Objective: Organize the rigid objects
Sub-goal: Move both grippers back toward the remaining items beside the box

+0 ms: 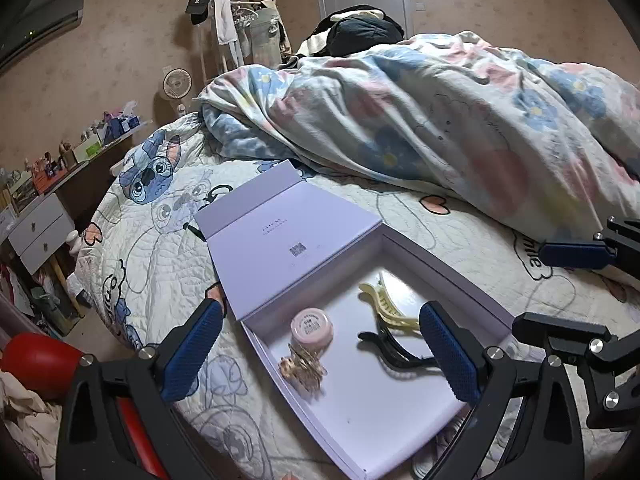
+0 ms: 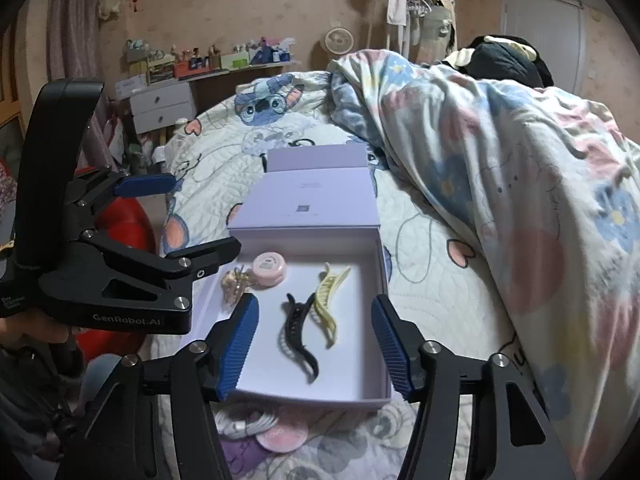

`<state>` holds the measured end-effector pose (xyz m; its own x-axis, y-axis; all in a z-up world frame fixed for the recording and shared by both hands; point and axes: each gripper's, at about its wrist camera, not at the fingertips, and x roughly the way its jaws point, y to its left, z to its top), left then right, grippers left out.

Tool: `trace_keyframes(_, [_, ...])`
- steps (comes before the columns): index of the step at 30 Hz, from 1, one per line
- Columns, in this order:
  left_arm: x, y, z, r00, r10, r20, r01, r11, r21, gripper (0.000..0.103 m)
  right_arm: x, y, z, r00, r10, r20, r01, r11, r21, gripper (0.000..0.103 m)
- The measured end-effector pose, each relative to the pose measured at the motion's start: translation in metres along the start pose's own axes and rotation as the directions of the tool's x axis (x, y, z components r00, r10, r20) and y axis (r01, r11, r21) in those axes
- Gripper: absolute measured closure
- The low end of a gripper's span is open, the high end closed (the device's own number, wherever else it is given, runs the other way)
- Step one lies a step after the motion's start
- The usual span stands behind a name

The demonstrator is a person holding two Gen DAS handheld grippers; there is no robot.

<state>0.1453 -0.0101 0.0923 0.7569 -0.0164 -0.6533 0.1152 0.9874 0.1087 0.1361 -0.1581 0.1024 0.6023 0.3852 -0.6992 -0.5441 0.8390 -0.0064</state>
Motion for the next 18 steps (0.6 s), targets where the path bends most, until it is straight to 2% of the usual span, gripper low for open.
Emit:
trace_keyframes(8, [-0.024,-0.008,-0.014,1.000,-0.010,0.010,0.010,1.000,-0.002,0.003,-0.025,0.007,-0.015,1.000,-0.008,0.024,0.008,1.000,0.004,0.039])
trace_keyframes(14, [-0.042,-0.021,-0.030,0.999,-0.041,0.028,0.040,0.999,0.026,0.003,-0.040,0.011,-0.031,0.999,-0.016,0.033,0.015,1.000,0.013,0.039])
trace_keyframes(18, [-0.047,-0.028,-0.041,0.998,-0.064,0.010,0.064,0.998,0.031,0.003,-0.047,0.015,-0.042,0.999,-0.029,0.040,0.029,1.000,0.013,0.037])
